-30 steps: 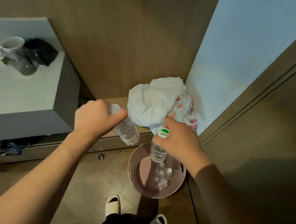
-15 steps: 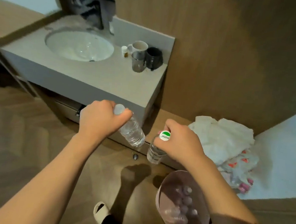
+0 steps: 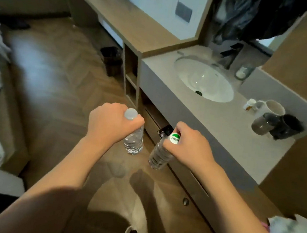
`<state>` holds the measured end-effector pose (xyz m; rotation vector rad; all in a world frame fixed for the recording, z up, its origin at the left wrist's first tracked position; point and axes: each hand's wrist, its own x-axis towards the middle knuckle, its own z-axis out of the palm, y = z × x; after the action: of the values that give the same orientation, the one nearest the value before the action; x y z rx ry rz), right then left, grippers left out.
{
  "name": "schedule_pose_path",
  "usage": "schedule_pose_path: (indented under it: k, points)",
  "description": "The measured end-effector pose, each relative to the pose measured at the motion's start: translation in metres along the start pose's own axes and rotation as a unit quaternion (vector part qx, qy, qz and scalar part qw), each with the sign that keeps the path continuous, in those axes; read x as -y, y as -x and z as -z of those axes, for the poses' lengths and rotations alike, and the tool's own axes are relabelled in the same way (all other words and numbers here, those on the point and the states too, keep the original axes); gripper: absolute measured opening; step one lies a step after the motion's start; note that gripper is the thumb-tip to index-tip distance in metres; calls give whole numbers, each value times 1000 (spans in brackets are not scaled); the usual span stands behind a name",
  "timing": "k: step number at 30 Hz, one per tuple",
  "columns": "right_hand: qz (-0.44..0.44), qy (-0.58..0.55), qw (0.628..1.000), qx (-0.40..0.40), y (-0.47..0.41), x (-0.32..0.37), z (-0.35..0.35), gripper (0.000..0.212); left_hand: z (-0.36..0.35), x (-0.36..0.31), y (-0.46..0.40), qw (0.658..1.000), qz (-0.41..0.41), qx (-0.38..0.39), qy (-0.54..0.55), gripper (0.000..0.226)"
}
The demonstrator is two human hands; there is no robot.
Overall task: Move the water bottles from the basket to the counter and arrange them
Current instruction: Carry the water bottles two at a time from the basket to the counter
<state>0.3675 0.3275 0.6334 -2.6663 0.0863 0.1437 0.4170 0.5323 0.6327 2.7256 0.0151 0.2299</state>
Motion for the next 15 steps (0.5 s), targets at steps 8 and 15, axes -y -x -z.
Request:
schedule_pose_path:
  k: [8, 15]
  points:
    - [119, 17, 992, 43, -128, 124, -50, 27, 39, 136, -73, 992, 110, -49, -37, 49]
    - [185, 8, 980, 75, -270, 220, -96, 29, 54, 234, -187, 983, 150, -97, -52, 51]
